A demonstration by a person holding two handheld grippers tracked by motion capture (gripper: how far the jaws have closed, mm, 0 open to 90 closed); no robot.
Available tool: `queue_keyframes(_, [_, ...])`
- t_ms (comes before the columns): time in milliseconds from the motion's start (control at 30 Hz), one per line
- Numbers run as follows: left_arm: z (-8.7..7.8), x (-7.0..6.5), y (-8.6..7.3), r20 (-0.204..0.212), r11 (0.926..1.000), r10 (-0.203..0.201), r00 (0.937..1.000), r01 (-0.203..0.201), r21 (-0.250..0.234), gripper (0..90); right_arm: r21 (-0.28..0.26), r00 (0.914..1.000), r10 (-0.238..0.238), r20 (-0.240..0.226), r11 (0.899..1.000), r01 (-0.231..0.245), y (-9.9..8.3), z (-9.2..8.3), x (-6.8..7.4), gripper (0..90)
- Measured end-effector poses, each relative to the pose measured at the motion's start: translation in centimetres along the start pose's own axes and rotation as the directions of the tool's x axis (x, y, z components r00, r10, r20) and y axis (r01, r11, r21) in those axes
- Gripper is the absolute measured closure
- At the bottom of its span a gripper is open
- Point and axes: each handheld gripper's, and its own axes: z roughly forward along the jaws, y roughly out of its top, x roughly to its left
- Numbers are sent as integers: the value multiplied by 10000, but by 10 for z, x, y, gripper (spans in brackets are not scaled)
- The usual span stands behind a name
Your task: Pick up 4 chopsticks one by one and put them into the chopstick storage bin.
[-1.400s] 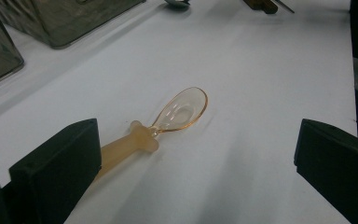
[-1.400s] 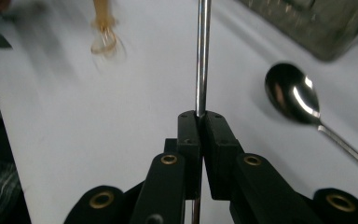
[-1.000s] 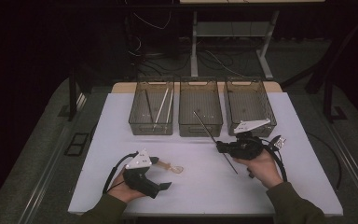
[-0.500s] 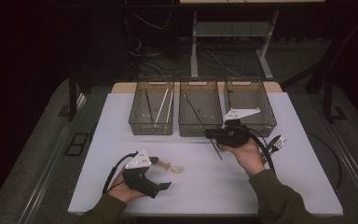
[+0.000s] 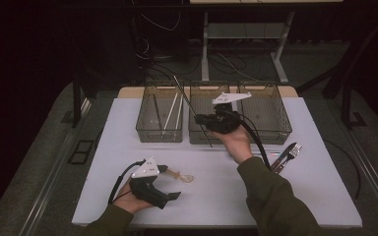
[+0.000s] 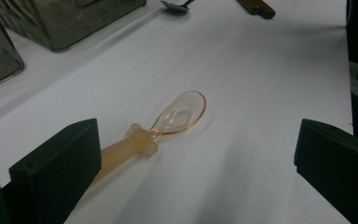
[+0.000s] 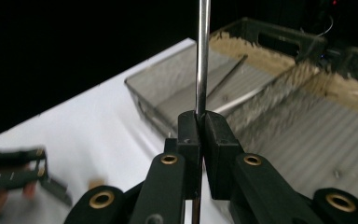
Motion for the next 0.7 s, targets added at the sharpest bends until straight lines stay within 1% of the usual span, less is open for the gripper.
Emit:
queue_keyframes(67, [0, 0, 0, 27, 10000, 28, 10000, -28, 53, 0, -105, 10000, 28, 70, 9999, -27, 8, 8, 2, 858])
queue_keyframes(200, [0, 0, 0, 32, 10000, 29, 10000, -29, -2, 0, -377, 9997, 88, 247, 9993, -79, 23, 25, 3, 858])
queue_keyframes(300, [0, 0, 0, 26, 10000, 24, 10000, -24, -45, 0, -553, 9993, 232, 284, 9982, -216, 32, 39, 3, 858])
queue_keyframes(400, [-1, 0, 0, 51, 10000, 18, 10000, -18, -37, 0, -565, 9993, 215, 303, 9982, -198, 41, 54, 5, 858])
queue_keyframes(467, [-1, 0, 0, 72, 10000, 26, 10000, -25, -36, 0, -550, 9990, 182, 404, 9984, -159, 47, 65, 6, 858])
queue_keyframes(533, [0, -1, 0, 78, 9999, -33, 10000, 34, -128, 0, -519, 9987, 163, 473, 9986, -138, 50, 73, 7, 858])
queue_keyframes(633, [-1, -1, 1, 103, 10000, 42, 9999, -41, -45, 0, -376, 9980, 233, 595, 9991, -211, 53, 87, 7, 858])
queue_keyframes(700, [-1, -1, 1, 100, 9999, 54, 9999, -53, -99, 0, -239, 9975, 239, 659, 9995, -224, 54, 97, 7, 858])
